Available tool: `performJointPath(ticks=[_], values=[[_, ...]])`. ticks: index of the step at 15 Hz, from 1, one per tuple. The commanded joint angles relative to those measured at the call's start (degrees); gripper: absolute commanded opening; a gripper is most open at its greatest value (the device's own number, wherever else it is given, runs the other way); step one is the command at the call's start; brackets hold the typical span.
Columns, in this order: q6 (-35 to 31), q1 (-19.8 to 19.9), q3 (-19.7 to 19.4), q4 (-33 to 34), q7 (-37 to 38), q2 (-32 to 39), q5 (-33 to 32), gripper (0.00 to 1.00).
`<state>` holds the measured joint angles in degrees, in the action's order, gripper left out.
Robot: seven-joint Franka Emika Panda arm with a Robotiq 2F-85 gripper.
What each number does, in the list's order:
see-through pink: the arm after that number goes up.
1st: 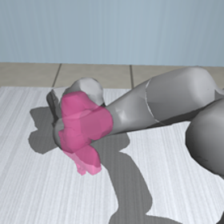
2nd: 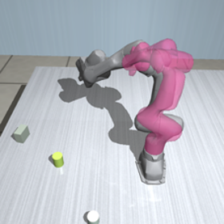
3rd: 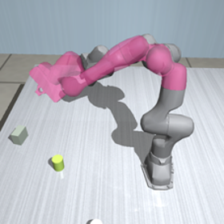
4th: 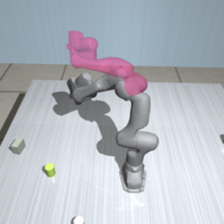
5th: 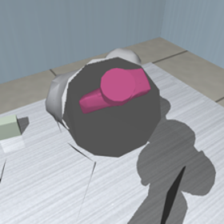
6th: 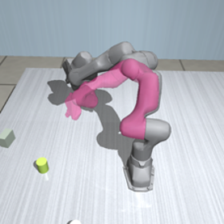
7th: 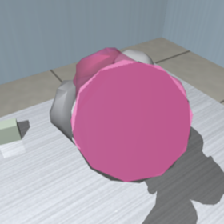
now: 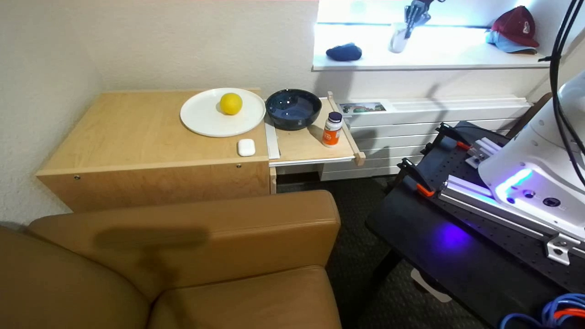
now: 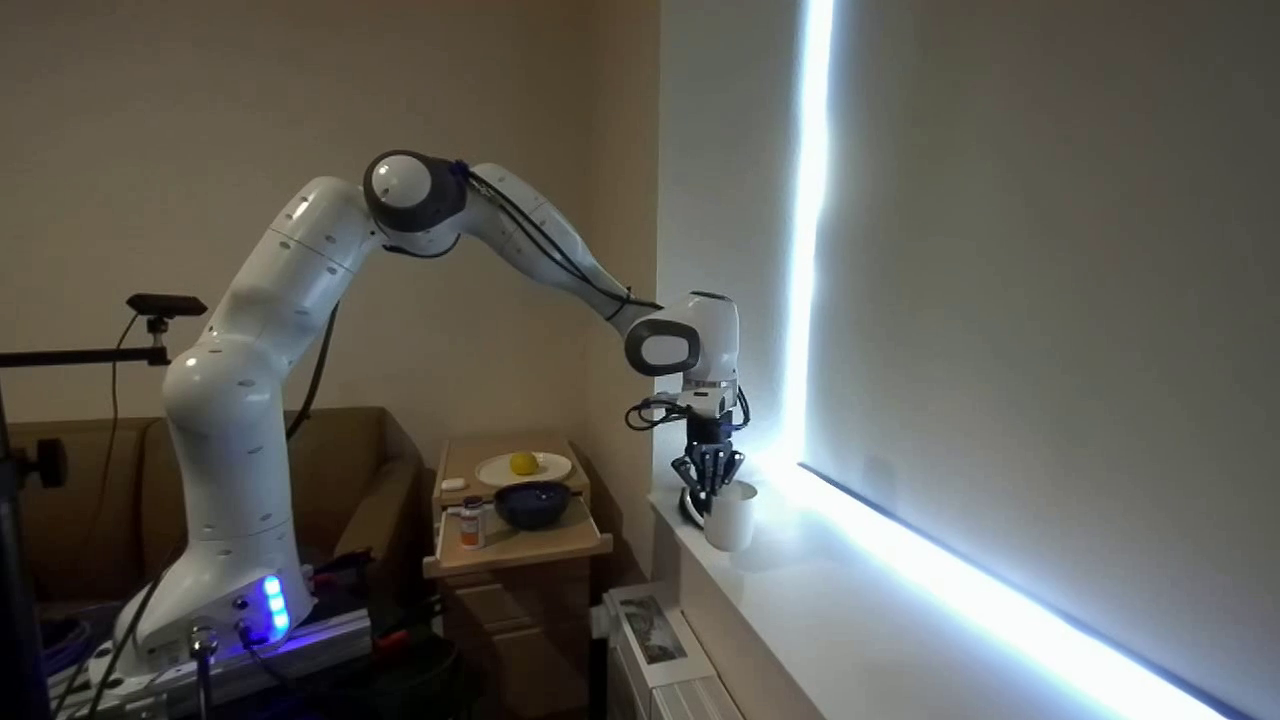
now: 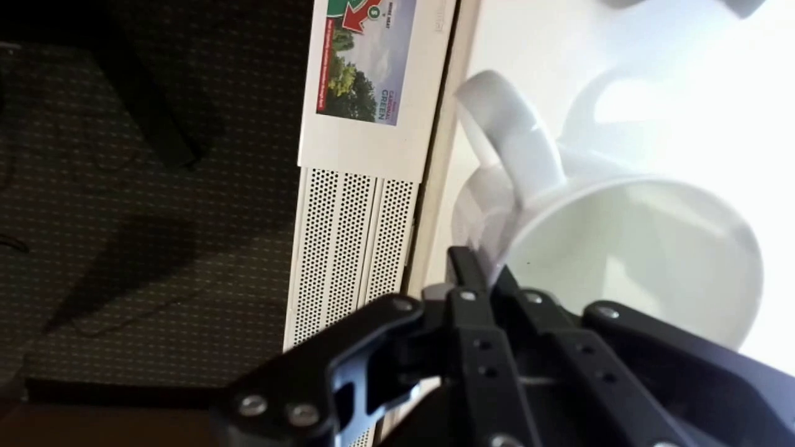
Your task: Remove the white mug from the black bowl and place it on the window sill, remove the white mug from the window sill and put it in the black bowl
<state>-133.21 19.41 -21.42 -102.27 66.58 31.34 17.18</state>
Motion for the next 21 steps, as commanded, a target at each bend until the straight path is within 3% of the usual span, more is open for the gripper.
performJointPath(ticks=[1, 8, 16, 21], values=[[0.4, 0.5, 0.6, 0.9, 0.8, 0.5, -0.4, 0.01], [-1.3, 2.7, 2.9, 7.1, 10.9, 5.6, 8.0, 0.01], [-0.5, 1.1, 0.0, 8.5, 15.5, 8.5, -0.6, 0.01], [-1.7, 1.7, 1.1, 8.0, 15.8, 9.9, 0.0, 0.01]])
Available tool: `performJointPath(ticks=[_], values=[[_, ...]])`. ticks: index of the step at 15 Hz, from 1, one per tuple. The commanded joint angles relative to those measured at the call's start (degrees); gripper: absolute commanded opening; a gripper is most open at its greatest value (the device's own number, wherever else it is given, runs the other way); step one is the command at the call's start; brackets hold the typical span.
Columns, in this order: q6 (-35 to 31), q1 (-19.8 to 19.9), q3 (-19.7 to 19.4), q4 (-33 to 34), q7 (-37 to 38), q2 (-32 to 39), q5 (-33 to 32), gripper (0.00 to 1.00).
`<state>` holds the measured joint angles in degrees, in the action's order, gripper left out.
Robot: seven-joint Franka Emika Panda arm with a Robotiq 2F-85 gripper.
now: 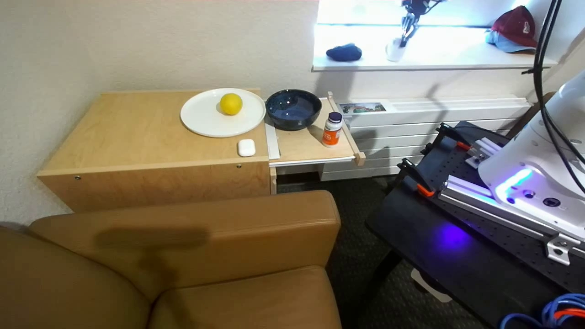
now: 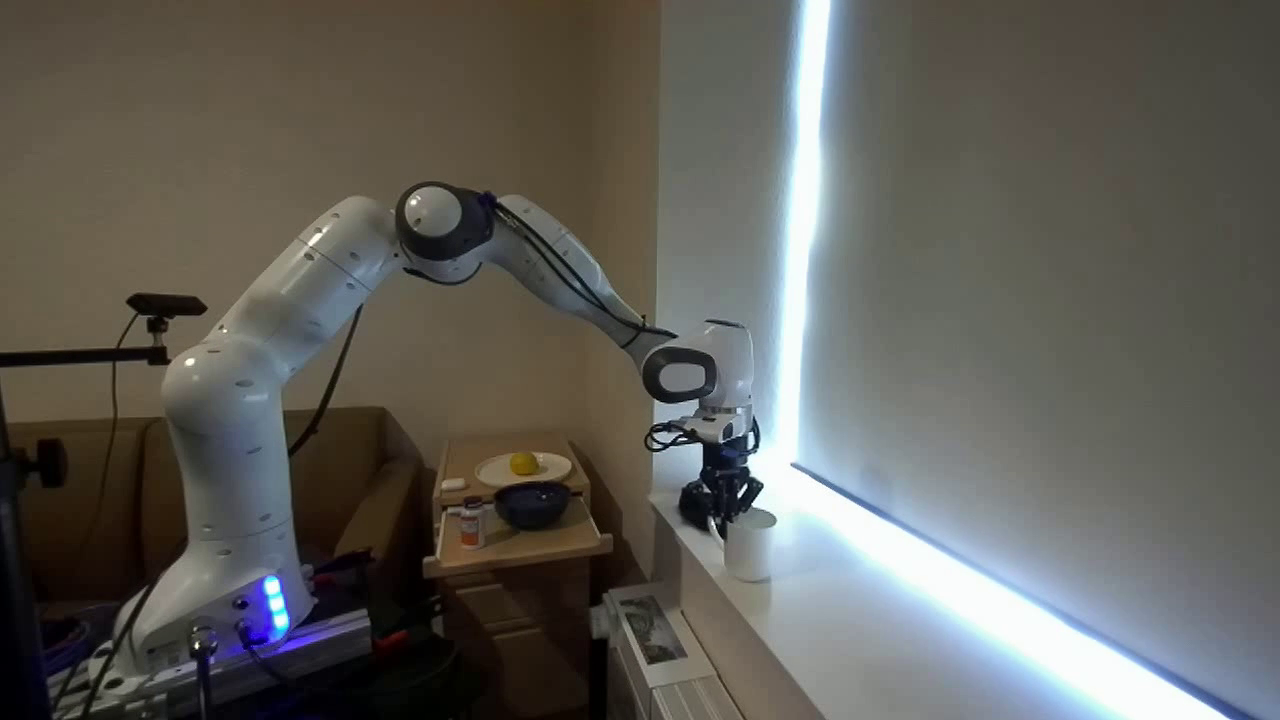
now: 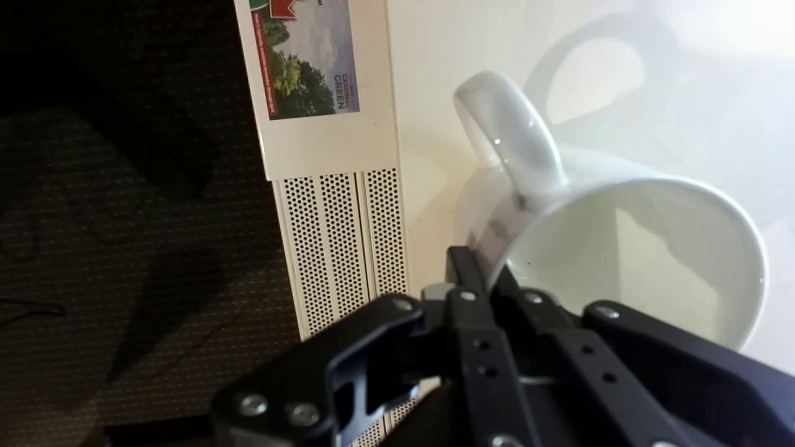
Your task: Remove the white mug from the black bowl and place it on the window sill, remove the white mug from the window sill and put it in the black bowl
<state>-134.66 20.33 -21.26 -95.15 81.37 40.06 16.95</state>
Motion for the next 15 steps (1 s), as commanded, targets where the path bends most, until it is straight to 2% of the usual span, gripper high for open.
performJointPath(ticks=[1, 2, 3, 5, 11, 14, 15], values=[[-0.4, 0.9, 1.2, 0.8, 1.0, 1.2, 0.7, 0.01], [-0.4, 1.0, 1.2, 0.9, 1.9, 1.3, 1.1, 0.01], [-0.2, 1.1, 1.4, 0.9, 2.2, 1.1, 1.5, 0.31], [0.7, 1.5, 1.4, 0.8, 2.3, 0.4, 1.7, 0.36], [0.2, 3.9, 0.5, -1.0, 0.6, -6.5, 3.5, 0.78], [9.1, 8.2, 3.4, -1.9, -7.3, -13.5, 7.5, 0.98], [12.2, 9.0, 3.3, -2.3, -9.9, -15.5, 8.6, 1.00]])
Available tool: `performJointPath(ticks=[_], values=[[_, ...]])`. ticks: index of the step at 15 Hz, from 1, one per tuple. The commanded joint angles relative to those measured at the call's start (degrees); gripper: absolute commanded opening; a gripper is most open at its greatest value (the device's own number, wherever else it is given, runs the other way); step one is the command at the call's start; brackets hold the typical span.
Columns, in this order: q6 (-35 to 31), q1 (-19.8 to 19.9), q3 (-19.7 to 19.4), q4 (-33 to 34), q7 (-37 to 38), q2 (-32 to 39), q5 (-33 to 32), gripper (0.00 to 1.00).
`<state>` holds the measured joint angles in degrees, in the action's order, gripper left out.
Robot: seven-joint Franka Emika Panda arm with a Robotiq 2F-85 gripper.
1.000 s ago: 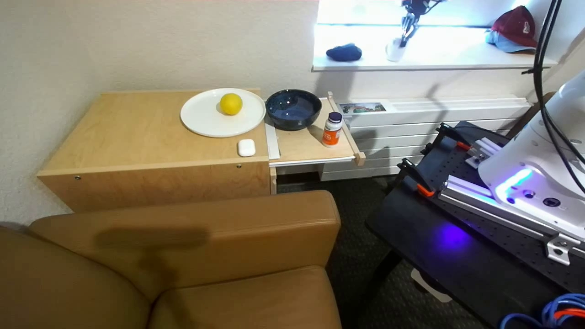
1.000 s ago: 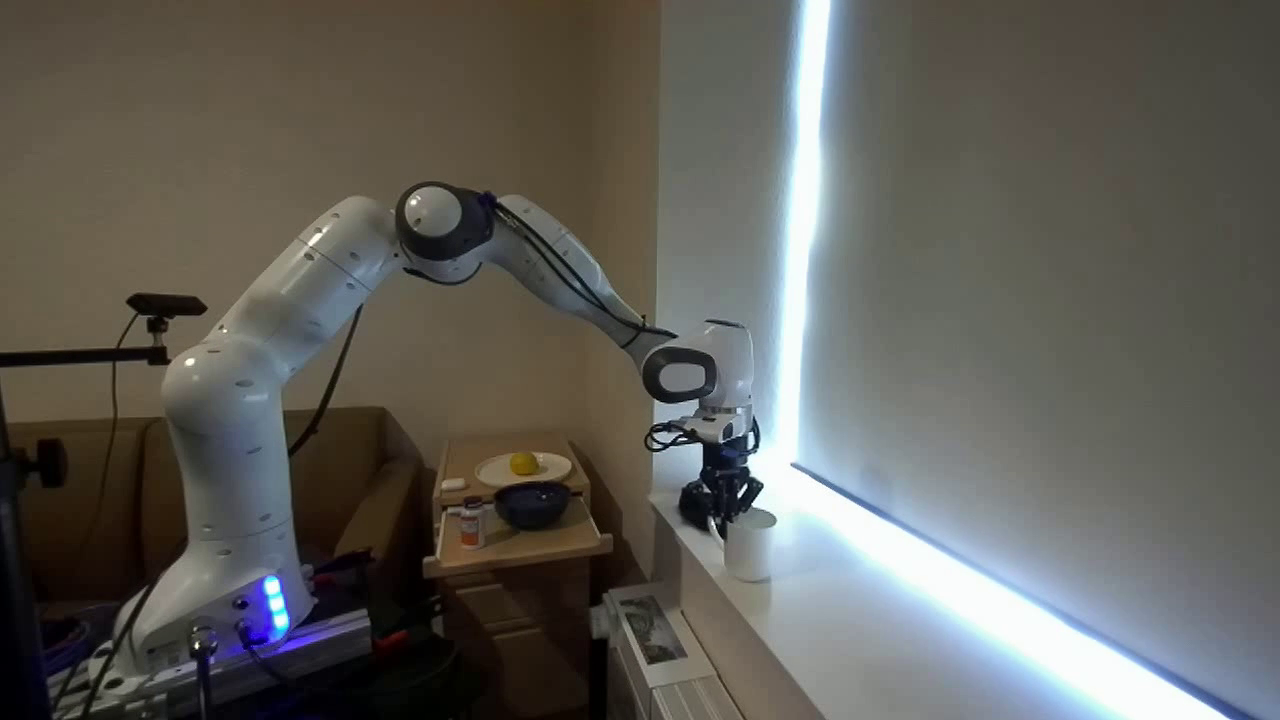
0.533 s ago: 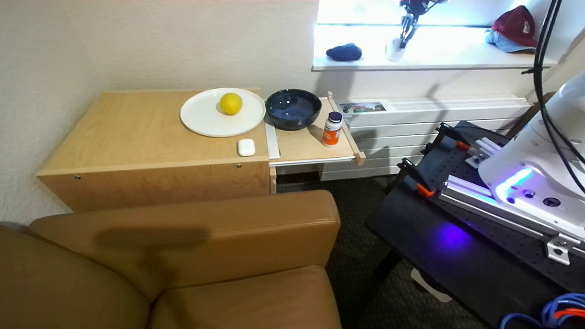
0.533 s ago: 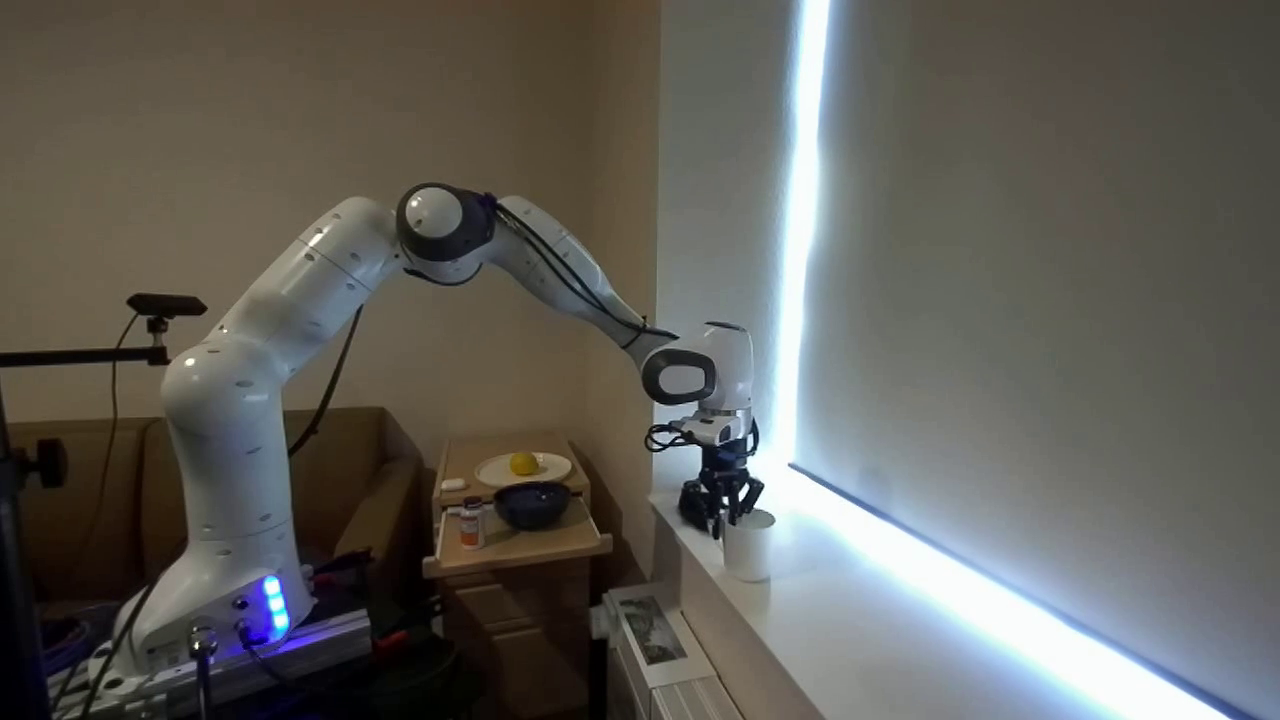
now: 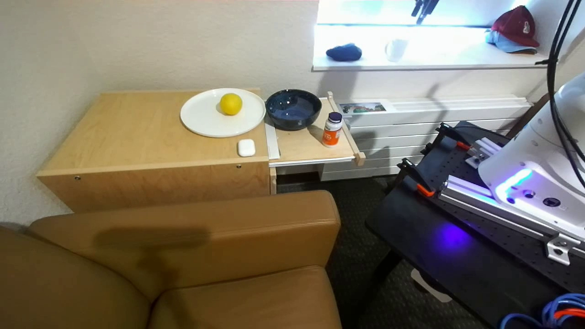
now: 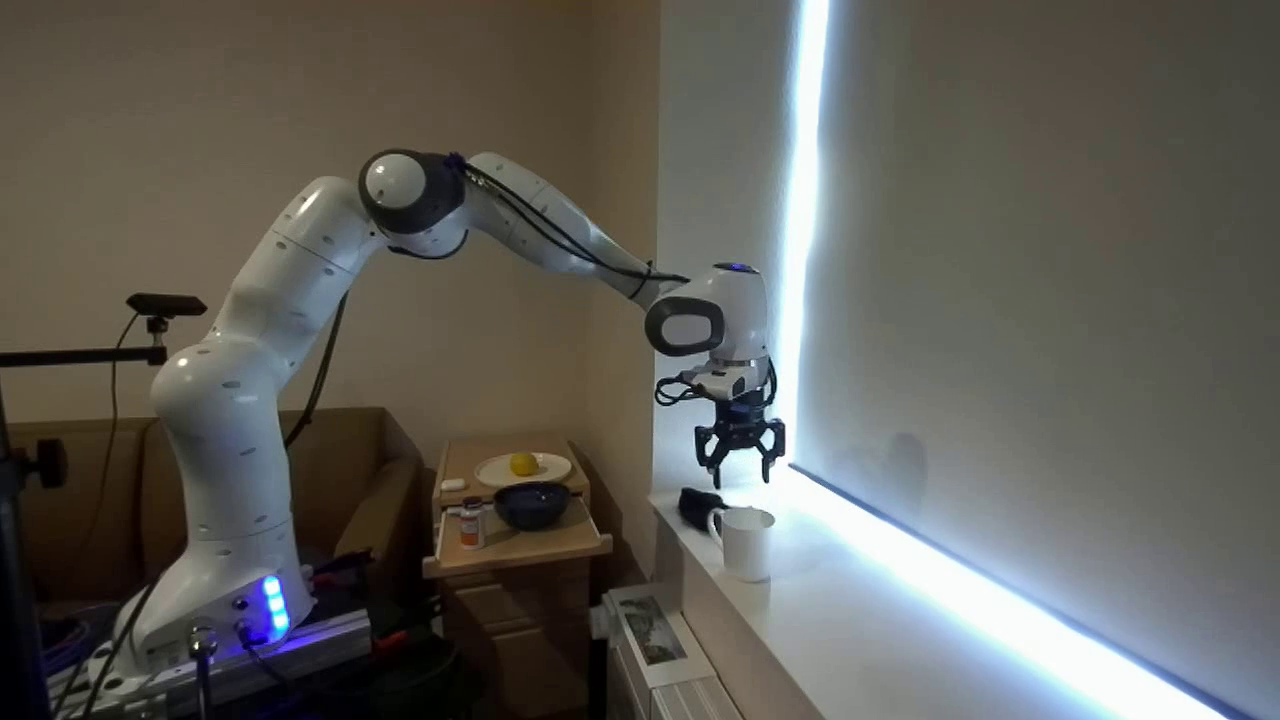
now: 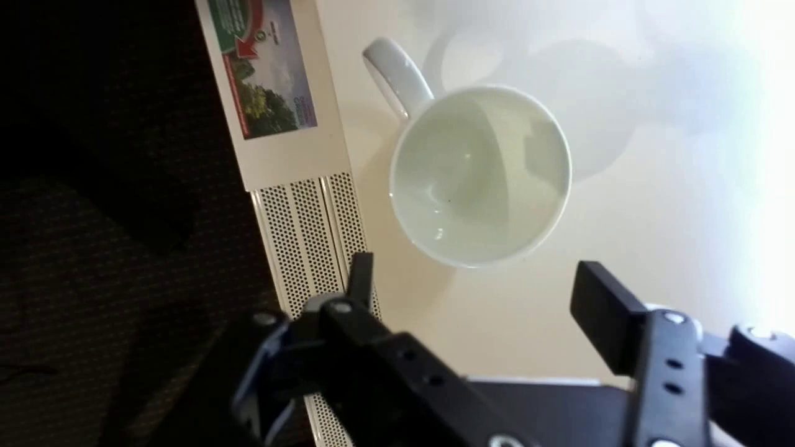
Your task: Remove the white mug from the black bowl and place it on the window sill, remove the white mug from the window sill and put it in the black bowl
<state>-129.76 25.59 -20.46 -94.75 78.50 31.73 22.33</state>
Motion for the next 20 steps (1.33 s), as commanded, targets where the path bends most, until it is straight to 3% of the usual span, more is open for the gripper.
performJointPath(ticks=[1, 2, 3, 7, 12, 18, 19, 20], values=[[11.1, 4.5, 2.3, -2.6, -9.5, -9.0, 4.3, 1.00], [14.3, 5.4, 2.0, -2.6, -12.2, -10.9, 5.8, 1.00], [10.4, 2.7, 0.3, 0.2, -7.3, -6.1, 3.4, 1.00], [14.8, 3.9, -0.1, -0.7, -10.6, -10.2, 4.8, 1.00], [9.3, 1.5, 0.1, -2.6, -7.6, -7.0, 4.2, 1.00], [-3.3, -3.0, 0.1, -6.2, 0.4, -0.9, 2.0, 1.00], [0.1, -1.2, 1.0, -4.4, -2.0, -2.1, 3.0, 1.00], [-1.4, -1.8, 1.1, -4.8, -0.8, -1.0, 2.5, 1.00]])
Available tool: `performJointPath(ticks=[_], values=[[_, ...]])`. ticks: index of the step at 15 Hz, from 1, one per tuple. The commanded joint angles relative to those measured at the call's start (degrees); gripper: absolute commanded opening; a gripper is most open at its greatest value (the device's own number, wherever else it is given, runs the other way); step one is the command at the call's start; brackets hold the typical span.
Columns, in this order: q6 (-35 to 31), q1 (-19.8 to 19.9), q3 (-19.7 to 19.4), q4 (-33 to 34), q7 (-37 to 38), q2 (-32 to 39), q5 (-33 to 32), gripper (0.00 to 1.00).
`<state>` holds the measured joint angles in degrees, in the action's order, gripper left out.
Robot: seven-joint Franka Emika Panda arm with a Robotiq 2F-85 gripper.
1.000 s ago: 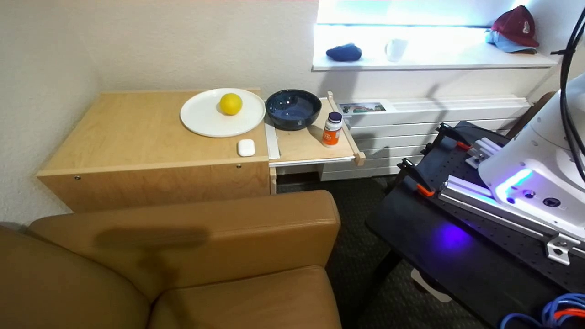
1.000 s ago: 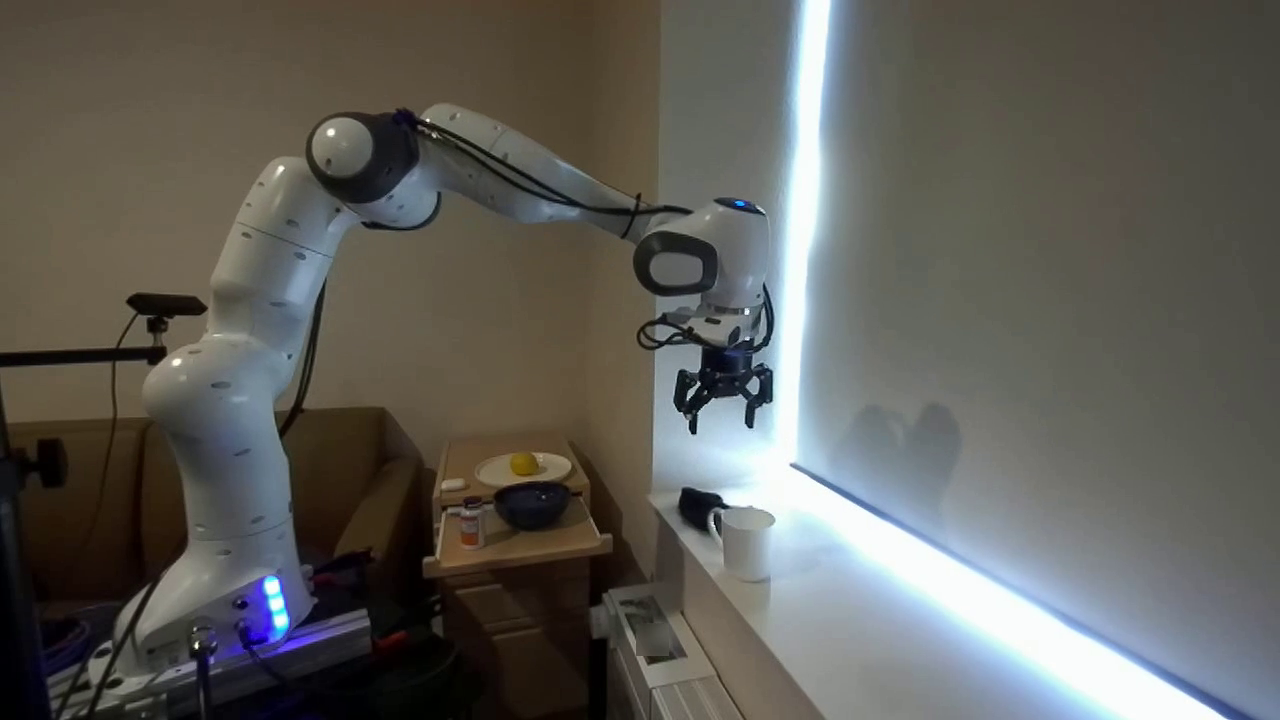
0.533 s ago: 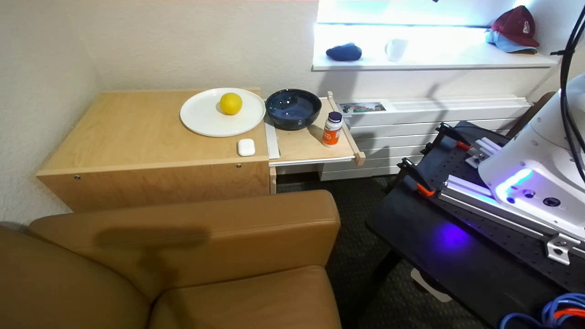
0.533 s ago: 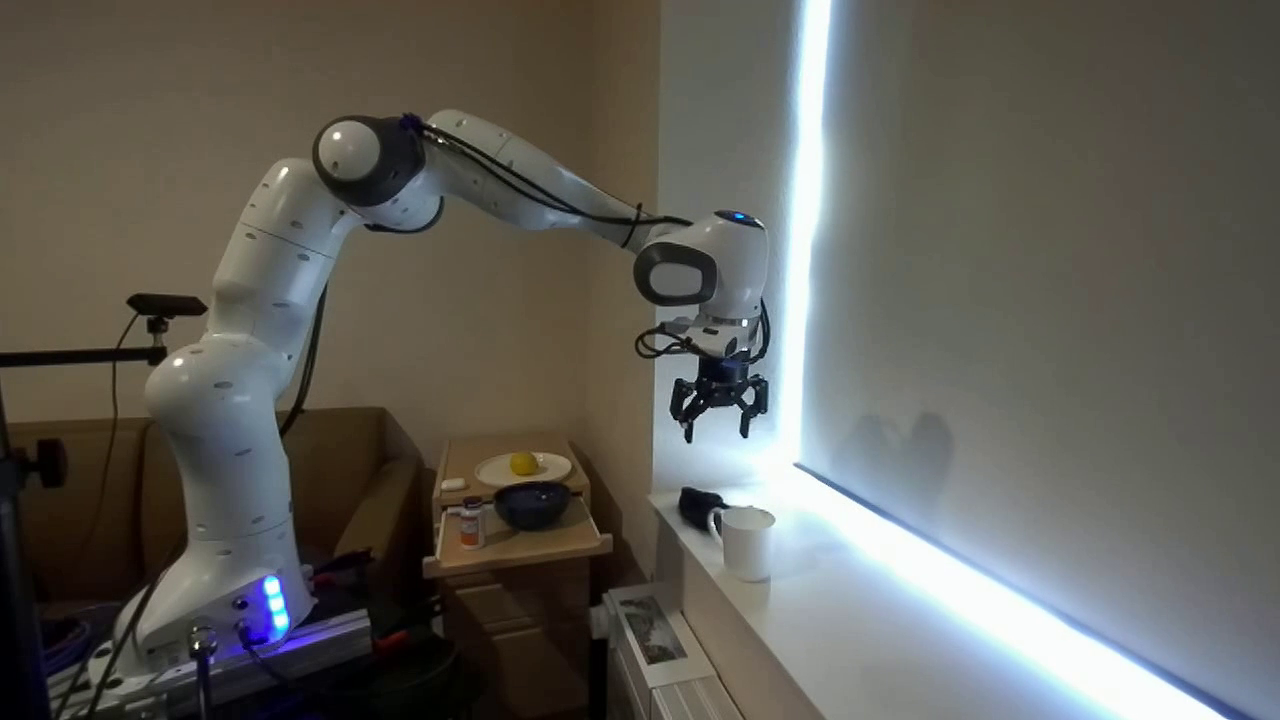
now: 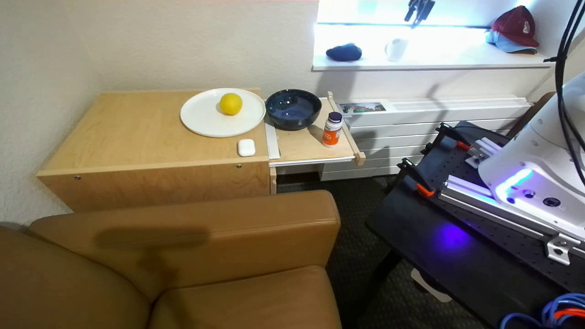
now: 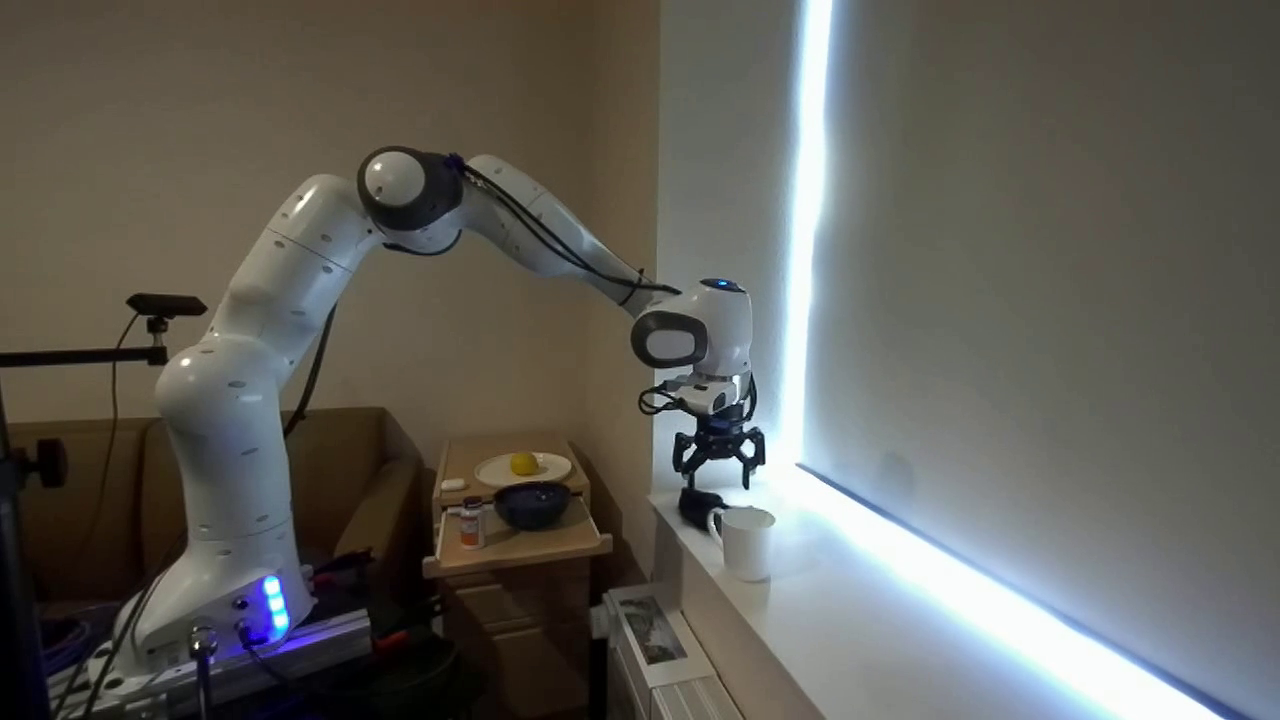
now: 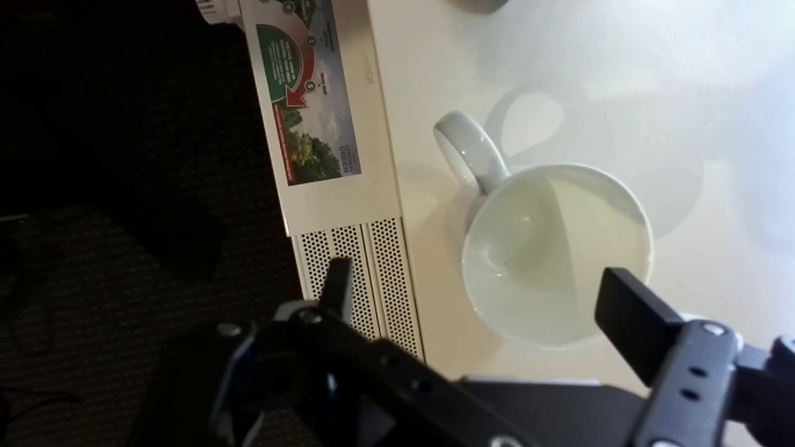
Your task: Remove the white mug from the black bowl and place it on the window sill, remove the white mug from the window sill and put it in the black bowl
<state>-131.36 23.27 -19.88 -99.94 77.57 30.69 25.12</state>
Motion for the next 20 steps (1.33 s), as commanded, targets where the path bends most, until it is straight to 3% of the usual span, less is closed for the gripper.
performJointPath(ticks=[1, 8, 13, 14, 20], values=[[-0.6, 0.1, 0.5, 0.2, 0.8, 0.9, -0.5, 1.00], [-3.9, -2.5, -0.2, -1.0, 3.2, 3.2, -4.2, 1.00], [-13.7, -6.4, -3.7, -1.9, 11.3, 7.1, -11.3, 1.00], [-10.1, -4.2, -1.3, -0.6, 8.8, 6.0, -9.7, 1.00], [-11.8, -5.3, -2.3, -0.5, 11.2, 7.9, -10.7, 1.00]])
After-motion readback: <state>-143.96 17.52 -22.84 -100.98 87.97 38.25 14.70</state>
